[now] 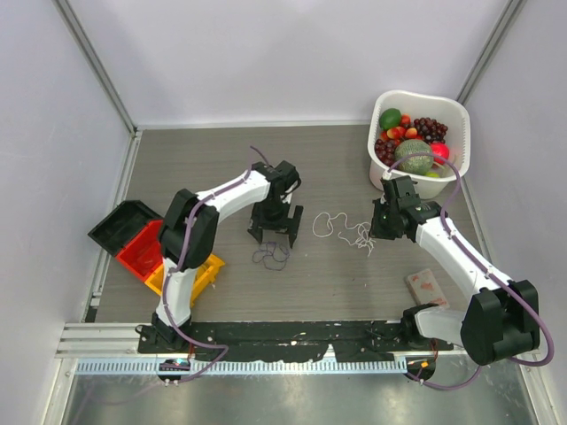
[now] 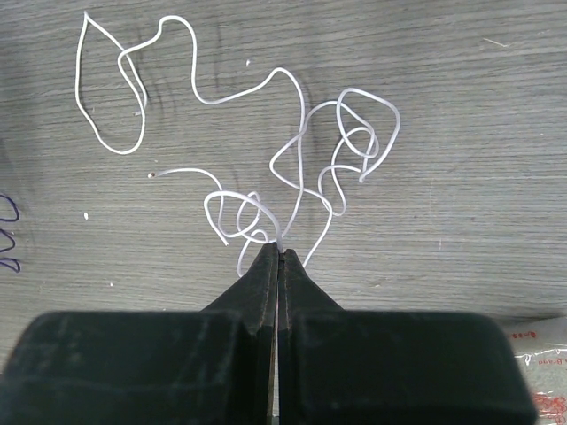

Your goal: Untangle the cables

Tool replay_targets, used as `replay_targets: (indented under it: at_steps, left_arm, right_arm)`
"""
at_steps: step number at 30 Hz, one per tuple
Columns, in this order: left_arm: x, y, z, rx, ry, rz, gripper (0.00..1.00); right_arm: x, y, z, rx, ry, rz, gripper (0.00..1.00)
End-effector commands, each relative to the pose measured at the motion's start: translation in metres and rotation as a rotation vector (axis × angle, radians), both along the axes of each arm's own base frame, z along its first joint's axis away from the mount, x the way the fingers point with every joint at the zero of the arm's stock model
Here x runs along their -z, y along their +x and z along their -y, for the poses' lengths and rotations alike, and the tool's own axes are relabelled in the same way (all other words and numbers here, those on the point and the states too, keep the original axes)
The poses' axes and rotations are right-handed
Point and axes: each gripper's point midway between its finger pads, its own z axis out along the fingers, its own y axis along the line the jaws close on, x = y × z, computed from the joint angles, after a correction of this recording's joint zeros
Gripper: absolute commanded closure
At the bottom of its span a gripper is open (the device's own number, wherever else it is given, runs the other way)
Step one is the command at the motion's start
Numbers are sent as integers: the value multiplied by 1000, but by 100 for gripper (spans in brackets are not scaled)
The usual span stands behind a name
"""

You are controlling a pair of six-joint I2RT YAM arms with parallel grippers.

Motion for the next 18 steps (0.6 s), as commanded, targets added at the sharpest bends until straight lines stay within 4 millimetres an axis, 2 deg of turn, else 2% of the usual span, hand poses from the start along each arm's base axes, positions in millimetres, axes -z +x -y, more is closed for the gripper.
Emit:
replay_targets:
  at_steps: [1,4,7,9,11,13,15,18]
  left_arm:
    - [-10,-18,27,81,-92,-16,0]
    - [-1,-33,31,90,-80,-48,5]
    - [10,-44,26,77,-61,-77,26]
    - [12,-41,23,73,-49,-55,40]
    - [9,-33,16,73,-8,-10,65]
    - [-2,-18,9,72,42,72,85]
    - [-22,3,-1,45,87,190,99]
    - [-57,31,-23,-52,127,338,100]
  right_arm:
    - [-6,6,-5,-13,16,33,99]
    - [-5,5,-5,-15,17,29,99]
    - [-4,5,-5,-17,17,28,99]
    - [-4,5,-6,-17,20,26,99]
    - [-4,6,-6,-19,23,25,99]
    - [-3,5,-7,-22,25,21,99]
    - [-2,5,-7,-22,27,19,99]
    - [-3,5,-9,-26,31,21,99]
